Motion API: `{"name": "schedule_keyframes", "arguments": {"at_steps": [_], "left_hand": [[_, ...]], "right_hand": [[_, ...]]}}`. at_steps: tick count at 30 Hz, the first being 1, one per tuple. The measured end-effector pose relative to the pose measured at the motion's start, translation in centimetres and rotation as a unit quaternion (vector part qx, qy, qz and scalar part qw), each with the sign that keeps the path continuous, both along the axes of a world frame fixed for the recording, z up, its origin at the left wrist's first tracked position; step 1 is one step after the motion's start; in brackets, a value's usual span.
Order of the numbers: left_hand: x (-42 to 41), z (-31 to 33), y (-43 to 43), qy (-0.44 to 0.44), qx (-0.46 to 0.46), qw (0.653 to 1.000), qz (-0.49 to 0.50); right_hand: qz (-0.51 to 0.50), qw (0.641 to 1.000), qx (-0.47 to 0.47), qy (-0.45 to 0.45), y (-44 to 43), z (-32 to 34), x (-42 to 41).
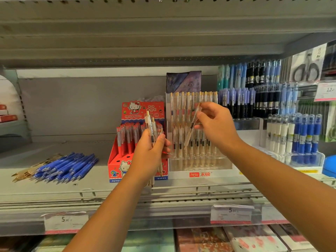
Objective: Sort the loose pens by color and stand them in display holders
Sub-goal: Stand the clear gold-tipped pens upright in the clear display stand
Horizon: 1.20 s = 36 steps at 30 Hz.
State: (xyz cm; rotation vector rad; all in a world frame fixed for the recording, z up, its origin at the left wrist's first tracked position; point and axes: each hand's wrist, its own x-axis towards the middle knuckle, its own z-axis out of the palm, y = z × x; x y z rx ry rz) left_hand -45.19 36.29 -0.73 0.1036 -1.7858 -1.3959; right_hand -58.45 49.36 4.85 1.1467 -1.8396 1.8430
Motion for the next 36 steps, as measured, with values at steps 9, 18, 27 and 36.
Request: {"name": "schedule_keyframes", "arguments": {"at_steps": [9, 18, 27, 36], "left_hand": [[-0.1, -0.1, -0.2, 0.003, -0.024, 0.999, 0.036], [0.0, 0.1, 0.0, -0.008, -0.028, 0.998, 0.047], [0.2, 0.3, 0.3, -0.002, -0.003, 1.000, 0.028], [0.5, 0.5, 0.7, 0.021, 0.048, 0.998, -0.023]], "right_hand": [[-0.012, 0.996, 0.087, 0.000, -0.4, -0.8, -1.4], [-0.029, 0.988, 0.145, 0.033, -1.5, -1.7, -1.3], [-0.029, 0.982, 0.181, 0.034, -2.0, -3.0, -1.6], [-0.081, 0.966, 0.222, 0.099, -1.3, -2.4, -1.5]]}}
